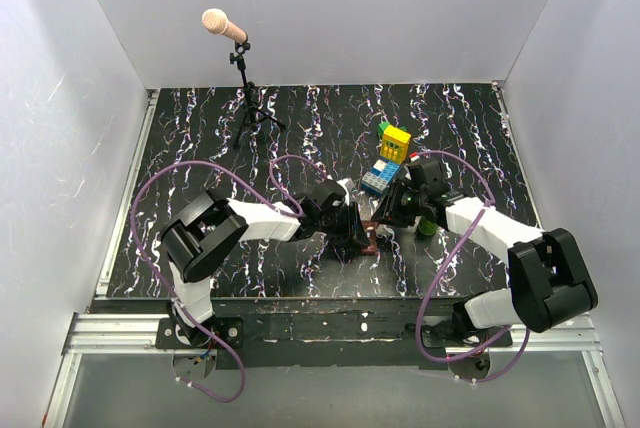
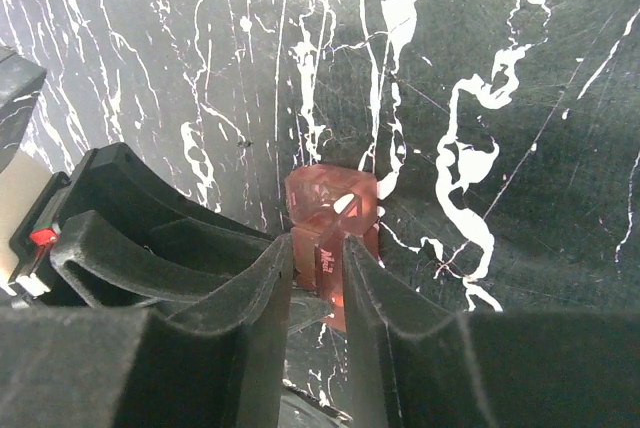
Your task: Sort the pills into containers
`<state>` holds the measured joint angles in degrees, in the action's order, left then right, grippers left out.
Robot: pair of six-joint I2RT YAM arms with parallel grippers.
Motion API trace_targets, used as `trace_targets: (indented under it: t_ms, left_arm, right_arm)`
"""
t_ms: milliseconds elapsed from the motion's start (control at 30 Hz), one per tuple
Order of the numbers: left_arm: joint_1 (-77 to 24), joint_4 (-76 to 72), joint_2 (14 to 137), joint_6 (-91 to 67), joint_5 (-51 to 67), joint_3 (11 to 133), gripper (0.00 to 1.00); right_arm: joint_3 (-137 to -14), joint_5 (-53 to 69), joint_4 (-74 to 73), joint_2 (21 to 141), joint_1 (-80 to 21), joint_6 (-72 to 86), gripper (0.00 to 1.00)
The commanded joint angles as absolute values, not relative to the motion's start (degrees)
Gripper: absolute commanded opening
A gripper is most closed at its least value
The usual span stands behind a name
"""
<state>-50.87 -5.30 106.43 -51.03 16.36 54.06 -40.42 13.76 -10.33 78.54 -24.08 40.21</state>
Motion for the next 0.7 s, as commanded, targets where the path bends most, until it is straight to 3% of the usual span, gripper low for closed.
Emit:
trace_targets:
  t_ms: [0,667]
  left_arm:
    - [-51.2,2.4,109.6,-47.8,11.4,54.2,0.29]
    - [-51.2,3.3,110.5,-46.8,12.0,54.6,0.29]
  right_arm:
    - [-42.7,15.5,-10.0,76.6,-23.9,39.5,0.33]
    - [-41.7,20.2,-4.5,80.2,-23.9,40.5,0.22]
